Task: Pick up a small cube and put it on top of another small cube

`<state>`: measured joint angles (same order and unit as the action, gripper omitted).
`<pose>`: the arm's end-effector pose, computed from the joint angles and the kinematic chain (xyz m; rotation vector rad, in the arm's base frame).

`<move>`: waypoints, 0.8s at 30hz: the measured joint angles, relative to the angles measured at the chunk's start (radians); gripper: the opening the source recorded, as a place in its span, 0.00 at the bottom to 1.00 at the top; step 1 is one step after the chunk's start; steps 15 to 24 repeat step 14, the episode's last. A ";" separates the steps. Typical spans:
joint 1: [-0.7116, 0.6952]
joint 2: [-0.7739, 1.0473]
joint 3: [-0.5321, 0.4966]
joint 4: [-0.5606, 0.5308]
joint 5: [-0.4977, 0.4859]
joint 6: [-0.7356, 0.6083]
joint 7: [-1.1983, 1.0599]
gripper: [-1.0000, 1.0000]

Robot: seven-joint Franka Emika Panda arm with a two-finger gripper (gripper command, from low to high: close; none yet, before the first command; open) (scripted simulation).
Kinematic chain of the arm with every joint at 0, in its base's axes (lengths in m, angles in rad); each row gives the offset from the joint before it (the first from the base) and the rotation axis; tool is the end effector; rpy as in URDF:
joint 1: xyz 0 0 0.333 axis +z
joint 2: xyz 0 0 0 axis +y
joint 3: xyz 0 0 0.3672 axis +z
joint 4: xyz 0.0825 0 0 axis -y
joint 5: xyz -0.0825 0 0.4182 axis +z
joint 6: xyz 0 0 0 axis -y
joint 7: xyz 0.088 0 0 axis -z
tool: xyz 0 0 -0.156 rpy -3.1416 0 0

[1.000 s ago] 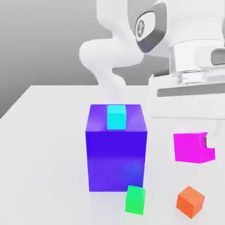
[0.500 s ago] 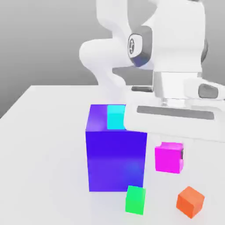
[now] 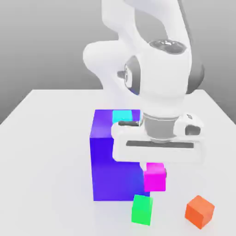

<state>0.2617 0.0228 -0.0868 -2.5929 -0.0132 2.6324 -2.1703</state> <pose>0.4557 0.0803 0.2235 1.1943 2.8855 0.0031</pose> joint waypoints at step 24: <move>-0.025 0.193 0.010 -0.004 0.061 0.183 -0.055 1.00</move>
